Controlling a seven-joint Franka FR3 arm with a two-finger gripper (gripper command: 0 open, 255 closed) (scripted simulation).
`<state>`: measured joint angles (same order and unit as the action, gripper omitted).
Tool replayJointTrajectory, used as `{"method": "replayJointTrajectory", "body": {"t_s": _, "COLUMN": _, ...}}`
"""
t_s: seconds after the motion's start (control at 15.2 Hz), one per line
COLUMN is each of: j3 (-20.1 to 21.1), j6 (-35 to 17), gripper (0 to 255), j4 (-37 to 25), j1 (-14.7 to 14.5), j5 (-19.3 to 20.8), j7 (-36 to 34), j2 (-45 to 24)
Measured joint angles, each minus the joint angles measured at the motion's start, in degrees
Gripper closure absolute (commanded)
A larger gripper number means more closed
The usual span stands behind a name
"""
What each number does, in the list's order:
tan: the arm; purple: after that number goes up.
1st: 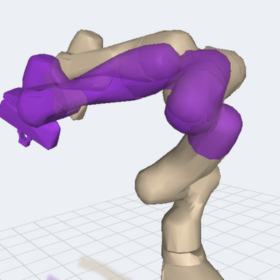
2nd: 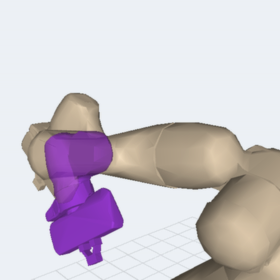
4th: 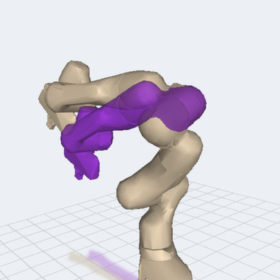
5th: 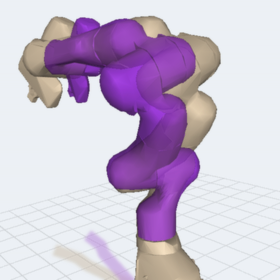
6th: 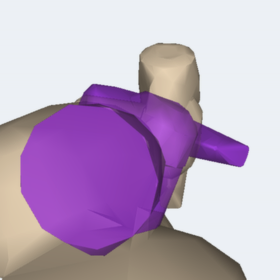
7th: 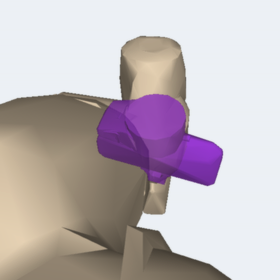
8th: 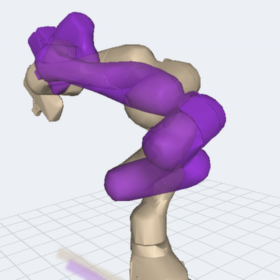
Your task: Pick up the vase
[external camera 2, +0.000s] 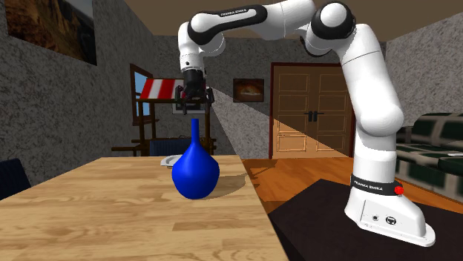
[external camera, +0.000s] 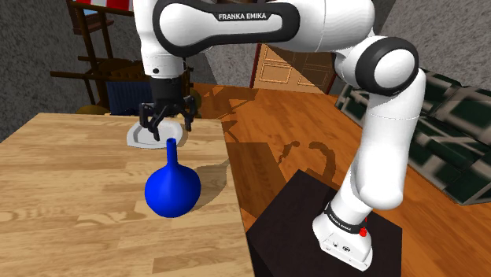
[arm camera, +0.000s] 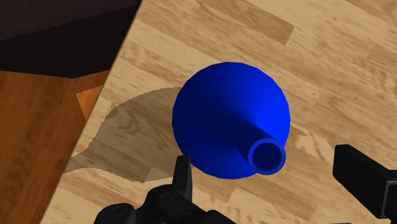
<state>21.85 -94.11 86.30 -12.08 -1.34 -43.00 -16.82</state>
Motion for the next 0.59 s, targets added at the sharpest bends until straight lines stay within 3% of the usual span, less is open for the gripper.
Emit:
{"method": "replayJointTrajectory", "body": {"t_s": 0.53, "j3": -0.1, "j6": -4.3, "gripper": 0, "j4": 2.5, "j1": -0.5, "j5": 0.6, "j7": -0.6, "j2": -2.3}}
{"method": "replayJointTrajectory", "body": {"t_s": 0.59, "j3": -0.1, "j6": -4.5, "gripper": 255, "j4": 2.8, "j1": -0.5, "j5": 0.6, "j7": -0.5, "j2": -2.2}}
